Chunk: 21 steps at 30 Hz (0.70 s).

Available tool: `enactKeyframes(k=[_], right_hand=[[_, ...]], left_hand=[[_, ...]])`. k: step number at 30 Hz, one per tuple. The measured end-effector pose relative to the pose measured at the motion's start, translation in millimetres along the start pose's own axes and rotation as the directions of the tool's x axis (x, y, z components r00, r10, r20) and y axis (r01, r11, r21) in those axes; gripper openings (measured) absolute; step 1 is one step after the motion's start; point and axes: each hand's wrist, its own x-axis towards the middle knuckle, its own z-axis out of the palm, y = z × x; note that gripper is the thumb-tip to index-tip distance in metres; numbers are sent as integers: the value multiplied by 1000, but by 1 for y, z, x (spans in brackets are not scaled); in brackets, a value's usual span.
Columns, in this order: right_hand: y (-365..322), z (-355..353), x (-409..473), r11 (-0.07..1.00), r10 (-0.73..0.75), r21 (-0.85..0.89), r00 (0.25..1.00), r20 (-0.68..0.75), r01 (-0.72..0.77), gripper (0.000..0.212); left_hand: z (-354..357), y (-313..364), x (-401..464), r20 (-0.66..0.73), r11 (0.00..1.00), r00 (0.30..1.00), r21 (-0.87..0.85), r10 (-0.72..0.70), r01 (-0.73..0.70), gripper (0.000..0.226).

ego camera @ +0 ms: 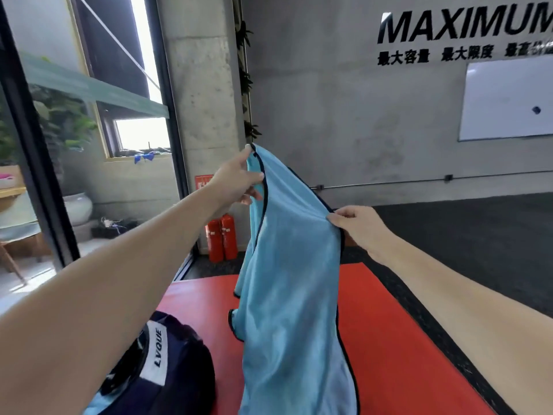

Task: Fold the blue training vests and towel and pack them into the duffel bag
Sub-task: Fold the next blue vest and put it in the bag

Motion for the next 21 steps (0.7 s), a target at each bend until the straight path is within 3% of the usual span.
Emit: enactKeyframes(k=[3, 6, 8, 10, 12, 16, 21], right_hand=[[36, -2, 13, 916, 25, -393, 988, -151, -83, 13], [84, -5, 24, 776, 212, -587, 971, -106, -234, 4], [118, -2, 26, 706, 312, -657, 949, -46, -264, 11], [148, 6, 19, 665, 340, -706, 941, -4, -243, 16], [175, 18, 6, 640, 316, -743, 949, 21, -197, 9], [206, 53, -28, 732, 219, -677, 967, 130, -75, 5], [230, 106, -64, 746, 259, -653, 849, 461, 127, 37]], left_hand=[[30, -30, 12, 169, 998, 984, 16, -61, 59, 82], [63, -75, 16, 334, 981, 923, 54, -194, 186, 82], [81, -114, 13, 384, 958, 879, 146, -284, 246, 75], [96, -155, 4, 379, 930, 855, 236, -354, 281, 69], [108, -197, -10, 361, 903, 844, 317, -397, 290, 64], [124, -265, -43, 343, 813, 837, 550, -427, 190, 41], [137, -312, -69, 323, 752, 845, 646, -427, 133, 28]])
